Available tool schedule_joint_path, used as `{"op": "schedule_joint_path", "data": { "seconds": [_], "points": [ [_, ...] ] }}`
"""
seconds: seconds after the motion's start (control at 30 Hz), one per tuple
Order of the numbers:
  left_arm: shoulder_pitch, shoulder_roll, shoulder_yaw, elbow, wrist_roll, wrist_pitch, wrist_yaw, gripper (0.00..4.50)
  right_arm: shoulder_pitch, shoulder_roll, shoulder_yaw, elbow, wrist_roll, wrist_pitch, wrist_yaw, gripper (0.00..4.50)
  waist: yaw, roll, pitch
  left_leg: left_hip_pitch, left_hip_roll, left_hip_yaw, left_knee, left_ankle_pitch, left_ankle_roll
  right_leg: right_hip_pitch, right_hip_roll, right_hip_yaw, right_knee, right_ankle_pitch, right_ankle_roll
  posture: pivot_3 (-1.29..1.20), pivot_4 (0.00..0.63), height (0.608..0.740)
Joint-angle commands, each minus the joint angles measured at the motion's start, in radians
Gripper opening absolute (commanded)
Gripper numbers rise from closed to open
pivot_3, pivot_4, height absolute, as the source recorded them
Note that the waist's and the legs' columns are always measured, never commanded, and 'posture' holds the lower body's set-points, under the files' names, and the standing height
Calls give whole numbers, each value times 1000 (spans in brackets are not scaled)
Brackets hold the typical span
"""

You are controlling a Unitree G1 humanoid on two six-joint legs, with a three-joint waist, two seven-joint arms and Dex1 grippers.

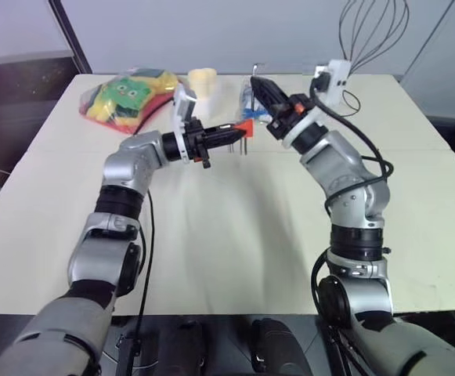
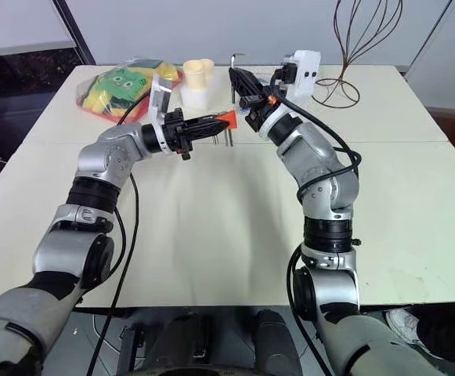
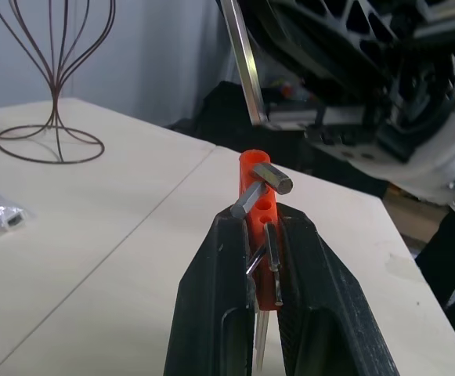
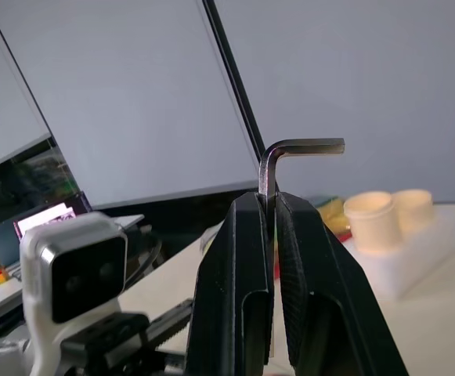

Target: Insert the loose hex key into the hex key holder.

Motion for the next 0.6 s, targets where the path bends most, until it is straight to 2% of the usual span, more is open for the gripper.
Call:
{"op": "schedule_joint_path", "data": {
  "seconds": [0.03, 0.6],
  "points": [
    [-32, -1, 24, -5, 5, -34, -4, 0, -6, 10, 6, -58, 27, 0, -10, 44, 0, 0, 0, 0, 0, 0, 0, 0, 0, 0, 0, 0, 0, 0, 0, 0, 150, 740],
    [-26, -6, 39, -42, -7, -7, -20, 0, 15, 1, 11, -36, 14, -17, -9, 44, 0, 0, 0, 0, 0, 0, 0, 0, 0, 0, 0, 0, 0, 0, 0, 0, 150, 740]
  ]
}}
